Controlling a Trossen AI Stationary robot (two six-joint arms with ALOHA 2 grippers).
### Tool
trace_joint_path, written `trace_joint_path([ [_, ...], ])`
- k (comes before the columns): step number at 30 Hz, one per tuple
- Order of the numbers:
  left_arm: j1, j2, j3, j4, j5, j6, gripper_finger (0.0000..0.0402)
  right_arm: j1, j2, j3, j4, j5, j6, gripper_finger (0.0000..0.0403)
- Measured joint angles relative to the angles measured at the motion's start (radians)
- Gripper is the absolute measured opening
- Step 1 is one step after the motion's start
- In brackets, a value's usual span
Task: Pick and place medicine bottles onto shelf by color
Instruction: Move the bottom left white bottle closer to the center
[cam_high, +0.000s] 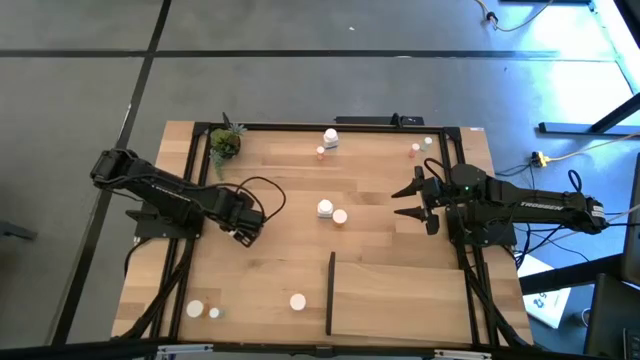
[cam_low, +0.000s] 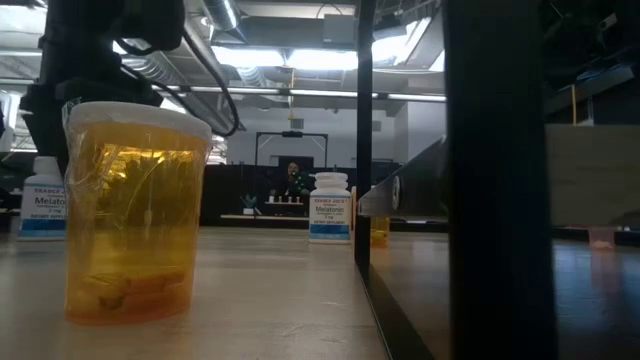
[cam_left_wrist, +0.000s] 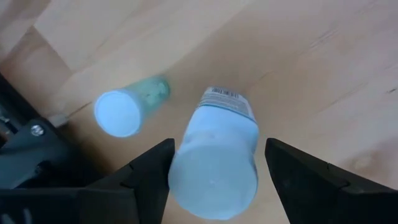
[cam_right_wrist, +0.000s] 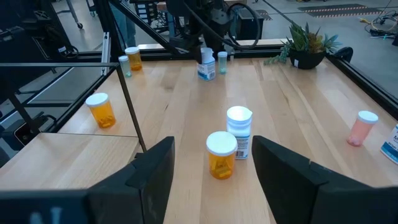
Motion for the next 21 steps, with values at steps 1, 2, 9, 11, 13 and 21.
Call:
trace_joint_path([
  [1,0.0,0.0,0.0,0.002,0.0,0.0,0.0245,0.0,0.0,0.0,0.0,0.0,0.0,0.0217],
  [2,0.0,0.0,0.0,0.003,0.0,0.0,0.0245,0.0,0.0,0.0,0.0,0.0,0.0,0.0217],
  [9,0.0,0.0,0.0,0.016,-0.004,0.036,0.0245,0.0,0.0,0.0,0.0,0.0,0.0,0.0217],
  [11,0.0,0.0,0.0,0.016,-0.004,0.037,0.0245,0.0,0.0,0.0,0.0,0.0,0.0,0.0217],
  [13,0.0,0.0,0.0,0.016,-0.004,0.036,0.0242,0.0,0.0,0.0,0.0,0.0,0.0,0.0217],
  [21,0.0,0.0,0.0,0.042,-0.003,0.028,0.0198,0.0,0.0,0.0,0.0,0.0,0.0,0.0217],
])
